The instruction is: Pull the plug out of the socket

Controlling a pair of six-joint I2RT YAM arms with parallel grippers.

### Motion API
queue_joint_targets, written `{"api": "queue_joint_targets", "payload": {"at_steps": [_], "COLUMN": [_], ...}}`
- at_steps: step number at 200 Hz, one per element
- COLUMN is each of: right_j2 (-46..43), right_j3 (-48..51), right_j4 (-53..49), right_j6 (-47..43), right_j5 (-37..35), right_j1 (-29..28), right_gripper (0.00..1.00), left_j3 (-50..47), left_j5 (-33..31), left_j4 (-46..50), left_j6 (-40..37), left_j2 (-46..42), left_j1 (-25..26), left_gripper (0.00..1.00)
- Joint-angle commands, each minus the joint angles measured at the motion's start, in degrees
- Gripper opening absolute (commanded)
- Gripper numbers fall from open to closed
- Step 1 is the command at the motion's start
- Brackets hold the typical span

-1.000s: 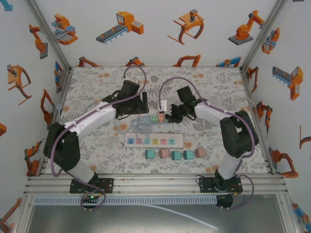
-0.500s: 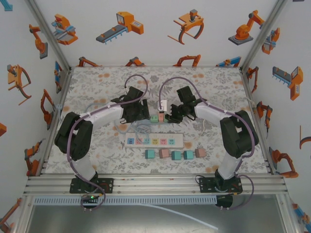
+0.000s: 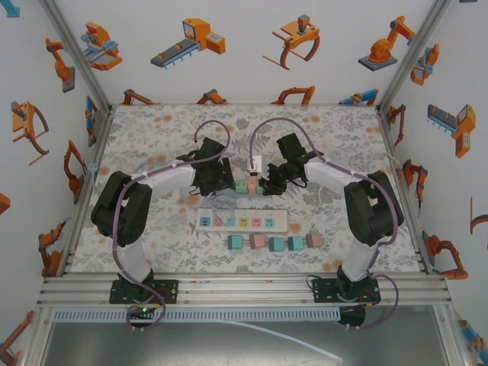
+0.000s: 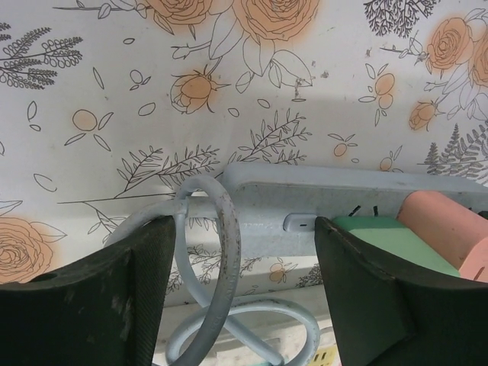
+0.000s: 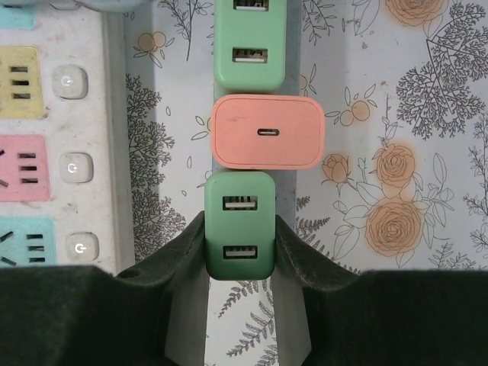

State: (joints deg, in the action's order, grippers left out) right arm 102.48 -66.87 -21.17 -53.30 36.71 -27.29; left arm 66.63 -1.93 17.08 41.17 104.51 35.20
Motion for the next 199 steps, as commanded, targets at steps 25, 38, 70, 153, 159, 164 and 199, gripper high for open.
{"api": "queue_joint_targets", "payload": {"at_steps": [25, 38, 70, 153, 159, 164, 199], "right_j2": [-0.75, 0.14, 0.17, -2.24, -2.52, -2.9, -8.53], "right_j3": [-4.56, -5.79, -3.45, -2.32, -2.11, -1.7, 6.66], "right_j4": [-0.41, -0.39, 3.23, 7.92, 5.9, 4.79, 14.77], "right_j6": [4.55, 7.09, 6.14, 9.32, 5.48, 2.66, -1.57], "right_j5": [5.54, 4.14, 2.14, 1.13, -1.7, -4.01, -3.31], "right_j1": [-0.31, -0.3, -2.04, -2.24, -3.37, -4.3, -5.5], "right_gripper": [0.0, 0.0, 0.0, 0.0, 0.0, 0.0, 0.0], "left_j3": [-4.27, -6.3, -9.85, -13.37, -13.37, -13.37, -13.28], "left_j5": [-7.73, -7.82, -8.12, -9.29, -9.39, -9.55, -10.12], "left_j4": [6.76, 5.83, 4.7, 2.8, 2.91, 2.91, 3.04], "left_j6": [-1.27, -1.09, -0.83, 1.03, 1.02, 1.11, 1.79], "left_j2": [6.19, 5.59, 6.16, 7.46, 7.54, 7.68, 9.07], "left_j1": [-0.05, 0.04, 1.59, 3.21, 3.16, 3.18, 2.7], "left_gripper": [0.61, 0.6, 0.59, 0.58, 0.58, 0.58, 0.58]}}
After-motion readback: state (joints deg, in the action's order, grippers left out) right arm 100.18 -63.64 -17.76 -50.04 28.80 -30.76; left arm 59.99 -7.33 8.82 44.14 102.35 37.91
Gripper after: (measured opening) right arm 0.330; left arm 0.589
